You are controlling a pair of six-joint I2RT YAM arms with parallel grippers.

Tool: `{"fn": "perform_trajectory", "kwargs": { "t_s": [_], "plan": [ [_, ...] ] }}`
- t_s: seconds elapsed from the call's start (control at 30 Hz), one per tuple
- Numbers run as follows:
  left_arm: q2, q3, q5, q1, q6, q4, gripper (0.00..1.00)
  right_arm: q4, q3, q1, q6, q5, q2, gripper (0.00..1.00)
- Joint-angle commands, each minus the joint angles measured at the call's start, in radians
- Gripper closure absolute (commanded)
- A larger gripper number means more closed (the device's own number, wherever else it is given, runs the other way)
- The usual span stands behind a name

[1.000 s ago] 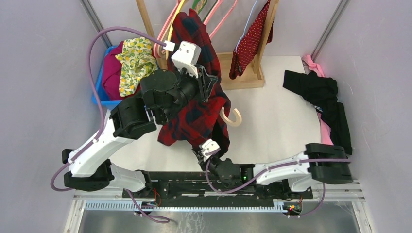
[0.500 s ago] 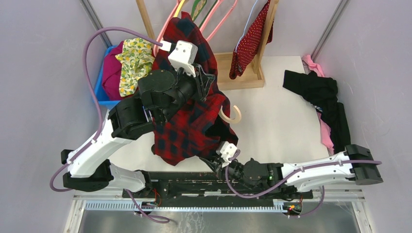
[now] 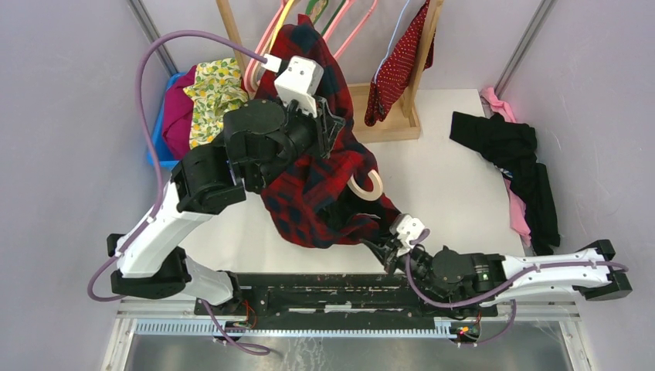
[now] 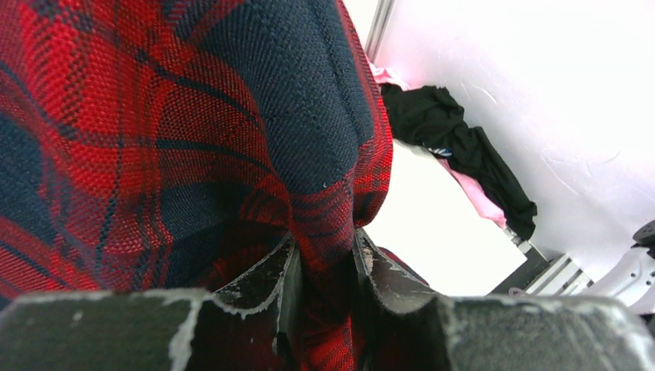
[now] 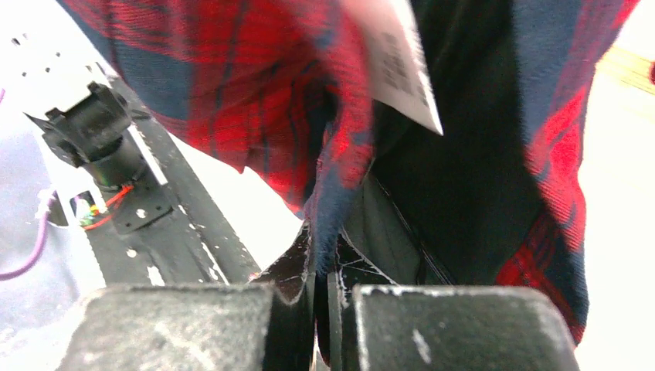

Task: Place the skirt on the hanger
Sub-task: Hang the skirt on the hanger.

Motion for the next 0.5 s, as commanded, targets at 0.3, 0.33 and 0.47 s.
{"fn": "perform_trajectory", "kwargs": {
  "t_s": [0.3,0.33,0.47],
  "plan": [
    [0.072,0.137,0.199,0.065,-0.021,-0.126,0.97,-0.390,0.203,0.005,0.001,0.140,-0.111,0.99],
    [0.072,0.134,0.208,0.068,-0.022,-0.125,0.97,-0.406,0.213,0.005,-0.001,0.149,-0.119,0.99],
    [0.069,0.116,0.237,0.076,-0.020,-0.124,0.97,-0.454,0.254,0.005,-0.011,0.158,-0.180,0.98]
  ]
}}
